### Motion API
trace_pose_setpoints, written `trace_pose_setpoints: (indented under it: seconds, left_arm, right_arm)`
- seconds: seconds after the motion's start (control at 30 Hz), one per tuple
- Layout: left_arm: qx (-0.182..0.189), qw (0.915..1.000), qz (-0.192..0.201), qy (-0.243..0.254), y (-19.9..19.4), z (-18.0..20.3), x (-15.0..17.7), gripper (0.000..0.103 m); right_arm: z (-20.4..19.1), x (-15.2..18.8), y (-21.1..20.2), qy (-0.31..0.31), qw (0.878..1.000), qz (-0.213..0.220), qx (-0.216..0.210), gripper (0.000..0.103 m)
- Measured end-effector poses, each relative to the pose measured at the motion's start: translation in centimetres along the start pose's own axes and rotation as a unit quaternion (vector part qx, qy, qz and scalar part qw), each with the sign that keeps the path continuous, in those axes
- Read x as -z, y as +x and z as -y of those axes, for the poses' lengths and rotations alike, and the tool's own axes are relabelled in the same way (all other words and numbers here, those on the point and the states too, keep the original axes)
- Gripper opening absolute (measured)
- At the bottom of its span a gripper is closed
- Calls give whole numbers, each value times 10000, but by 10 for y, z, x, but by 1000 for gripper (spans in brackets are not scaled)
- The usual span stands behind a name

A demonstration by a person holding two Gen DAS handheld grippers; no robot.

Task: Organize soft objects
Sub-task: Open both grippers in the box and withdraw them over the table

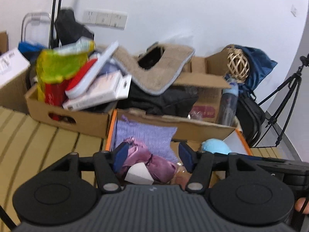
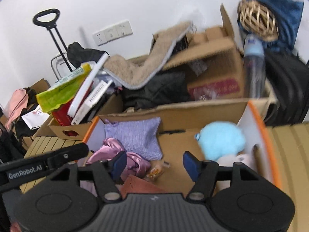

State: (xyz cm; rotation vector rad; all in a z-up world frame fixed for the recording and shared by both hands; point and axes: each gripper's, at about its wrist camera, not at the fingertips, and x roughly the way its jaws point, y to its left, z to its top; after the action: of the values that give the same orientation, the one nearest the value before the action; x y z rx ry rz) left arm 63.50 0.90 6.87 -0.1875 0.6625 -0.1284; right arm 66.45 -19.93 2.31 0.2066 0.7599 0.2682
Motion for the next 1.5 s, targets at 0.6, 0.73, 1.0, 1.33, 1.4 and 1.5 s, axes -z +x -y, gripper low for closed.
trace_pose_setpoints:
  seconds: [0.6, 0.73, 1.0, 1.33, 1.4, 1.5]
  left_arm:
    - [-660, 9782, 1759, 887, -308, 46, 181, 79]
    - [-682, 9771, 1794, 923, -346, 49, 241, 82]
    - [-675, 9799, 1642, 913, -396, 46, 328, 86]
    - [-592, 9765, 1733, 1138, -431, 57, 355, 89]
    - [-558, 9750, 1786, 1200, -434, 59, 354, 90]
    - [-526, 9730, 1837, 1294, -437, 63, 356, 90]
  right_arm:
    - [-5, 183, -304, -452, 9847, 1662, 247, 79]
    - [-14, 254, -337, -331, 9853, 1677, -33, 81]
    - [-39, 368, -376, -551, 9825, 1713, 483, 84]
    - [-59, 415, -407, -860, 9814, 1638, 504, 87]
    - [-59, 415, -413, -864, 9799, 1719, 532, 88]
    - [-58, 414, -419, -829, 9785, 1804, 565, 89]
